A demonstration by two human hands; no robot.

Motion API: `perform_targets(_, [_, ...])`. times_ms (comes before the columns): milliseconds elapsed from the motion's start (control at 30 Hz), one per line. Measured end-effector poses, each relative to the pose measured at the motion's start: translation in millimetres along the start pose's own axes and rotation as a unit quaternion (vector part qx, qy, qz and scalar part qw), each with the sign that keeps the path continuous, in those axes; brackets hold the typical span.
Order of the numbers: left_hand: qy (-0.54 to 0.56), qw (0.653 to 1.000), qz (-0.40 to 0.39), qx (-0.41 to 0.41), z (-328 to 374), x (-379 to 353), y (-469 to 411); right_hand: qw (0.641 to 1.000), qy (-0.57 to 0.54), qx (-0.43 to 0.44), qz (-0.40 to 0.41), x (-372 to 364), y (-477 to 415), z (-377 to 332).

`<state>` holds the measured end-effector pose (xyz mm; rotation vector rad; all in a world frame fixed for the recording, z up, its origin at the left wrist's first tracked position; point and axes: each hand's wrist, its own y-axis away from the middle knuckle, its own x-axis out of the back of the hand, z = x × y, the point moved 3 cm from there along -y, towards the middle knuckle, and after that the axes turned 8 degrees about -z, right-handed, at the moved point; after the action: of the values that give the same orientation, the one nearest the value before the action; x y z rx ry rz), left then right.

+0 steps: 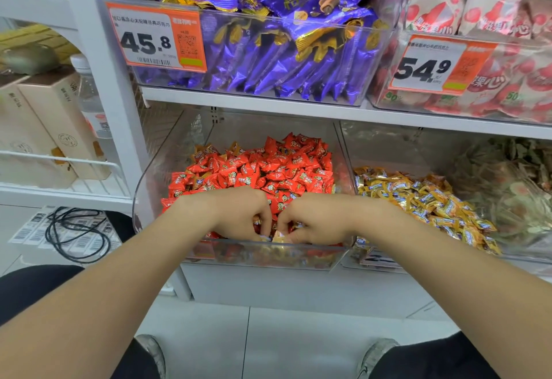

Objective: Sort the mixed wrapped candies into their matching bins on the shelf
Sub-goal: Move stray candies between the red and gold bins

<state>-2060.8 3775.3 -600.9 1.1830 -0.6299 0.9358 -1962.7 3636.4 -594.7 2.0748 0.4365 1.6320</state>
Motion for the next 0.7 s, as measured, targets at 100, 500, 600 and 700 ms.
perform_targets(100, [0.031, 0.999, 0.034, 0.016, -0.4, 5.6, 7.7, 0.998, -0.04, 0.009, 0.043, 7.9, 9.6, -0.7])
perform_targets(500, [0.083, 0.971, 0.213, 0.073, -5.7, 10.7, 31.1, 0.961, -0.169, -0.088, 0.202, 31.0, 25.7, 7.8])
perform_targets(600, [0.108, 0.947, 0.292, 0.079, -5.1, 16.7, 33.0, 0.936, -0.276, -0.09, 0.2, 34.5, 24.2, 9.3])
perform_targets(700, [0.129, 0.935, 0.32, 0.082, -4.5, 16.7, 31.1, 0.917, -0.329, -0.103, 0.2, 39.1, 23.2, 6.5])
